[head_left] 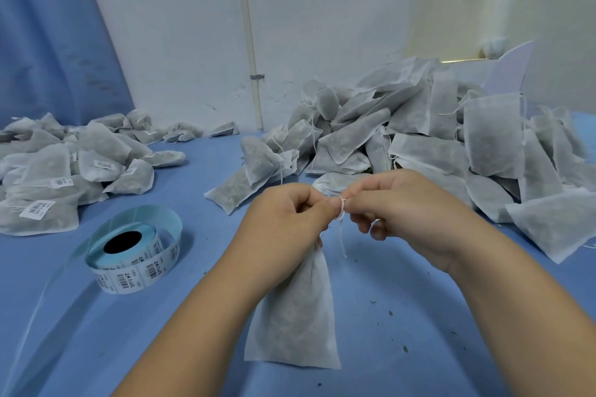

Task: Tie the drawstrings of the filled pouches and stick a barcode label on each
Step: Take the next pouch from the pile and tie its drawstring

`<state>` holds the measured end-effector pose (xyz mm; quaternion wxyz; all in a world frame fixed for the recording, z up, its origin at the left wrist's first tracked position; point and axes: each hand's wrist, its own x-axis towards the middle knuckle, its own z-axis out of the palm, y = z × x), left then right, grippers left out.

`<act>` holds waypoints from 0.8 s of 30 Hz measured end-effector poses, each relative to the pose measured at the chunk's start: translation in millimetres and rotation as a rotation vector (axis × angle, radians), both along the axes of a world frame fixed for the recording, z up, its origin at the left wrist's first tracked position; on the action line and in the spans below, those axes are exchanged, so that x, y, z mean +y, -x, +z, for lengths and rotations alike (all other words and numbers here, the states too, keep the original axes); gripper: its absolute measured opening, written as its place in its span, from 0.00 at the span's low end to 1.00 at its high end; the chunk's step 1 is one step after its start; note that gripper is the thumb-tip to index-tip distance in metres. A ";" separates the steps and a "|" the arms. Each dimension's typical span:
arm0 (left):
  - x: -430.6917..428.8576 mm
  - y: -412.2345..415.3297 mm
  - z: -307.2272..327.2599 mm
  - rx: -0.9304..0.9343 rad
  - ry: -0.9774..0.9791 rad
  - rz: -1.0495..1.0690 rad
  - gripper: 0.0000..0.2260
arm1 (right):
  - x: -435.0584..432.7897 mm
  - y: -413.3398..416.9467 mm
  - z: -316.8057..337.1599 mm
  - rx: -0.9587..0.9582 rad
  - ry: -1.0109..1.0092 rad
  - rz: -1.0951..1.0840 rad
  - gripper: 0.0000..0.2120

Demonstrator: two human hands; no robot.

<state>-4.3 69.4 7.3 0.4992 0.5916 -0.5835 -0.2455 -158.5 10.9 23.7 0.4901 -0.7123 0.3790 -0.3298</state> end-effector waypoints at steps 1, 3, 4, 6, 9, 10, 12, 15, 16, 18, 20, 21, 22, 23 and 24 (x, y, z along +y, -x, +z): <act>0.2 -0.4 0.2 -0.005 -0.006 0.000 0.13 | -0.6 0.1 -0.3 -0.008 -0.023 -0.002 0.10; 0.3 -1.1 0.7 -0.005 -0.020 0.001 0.12 | -1.9 0.1 -0.9 -0.023 -0.062 -0.003 0.10; 0.2 -1.4 0.6 -0.002 -0.026 -0.001 0.12 | -2.4 0.2 -1.0 -0.029 -0.083 -0.003 0.10; 0.4 -1.7 1.0 -0.002 -0.035 -0.005 0.13 | -3.1 -0.1 -1.1 -0.044 -0.124 0.001 0.07; 1.0 -2.5 2.2 0.016 -0.058 -0.021 0.11 | -3.9 -0.7 -1.1 -0.072 -0.168 0.002 0.04; 1.4 -2.9 2.7 0.026 -0.071 -0.027 0.11 | -4.4 -0.9 -1.3 -0.081 -0.175 0.002 0.04; 1.8 -4.1 2.7 0.030 -0.098 -0.042 0.10 | -5.1 -1.5 -1.7 -0.095 -0.183 0.004 0.03; 3.1 -4.3 1.8 0.052 -0.156 -0.068 0.09 | -5.6 -3.1 -3.3 -0.116 -0.186 0.010 0.02; 3.5 -4.1 1.4 0.067 -0.179 -0.082 0.09 | -6.1 -3.3 -4.2 -0.118 -0.182 0.012 0.03; 3.4 -4.3 0.9 0.096 -0.217 -0.110 0.08 | -6.6 -3.8 -4.9 -0.122 -0.174 0.016 0.04; 3.6 -4.8 1.4 0.138 -0.233 -0.132 0.08 | -7.5 -3.9 -5.3 -0.133 -0.169 0.018 0.03; 3.6 -5.0 1.7 0.159 -0.232 -0.141 0.09 | -8.0 -3.5 -5.5 -0.137 -0.163 0.013 0.03; 3.6 -5.1 2.1 0.176 -0.228 -0.147 0.10 | -8.6 -3.4 -6.0 -0.135 -0.154 0.006 0.03; 3.5 -4.8 2.5 0.189 -0.223 -0.151 0.11 | -9.2 -2.9 -6.5 -0.127 -0.141 -0.001 0.05; 3.4 -4.5 2.9 0.199 -0.217 -0.154 0.11 | -9.7 -2.7 -7.1 -0.115 -0.126 -0.005 0.07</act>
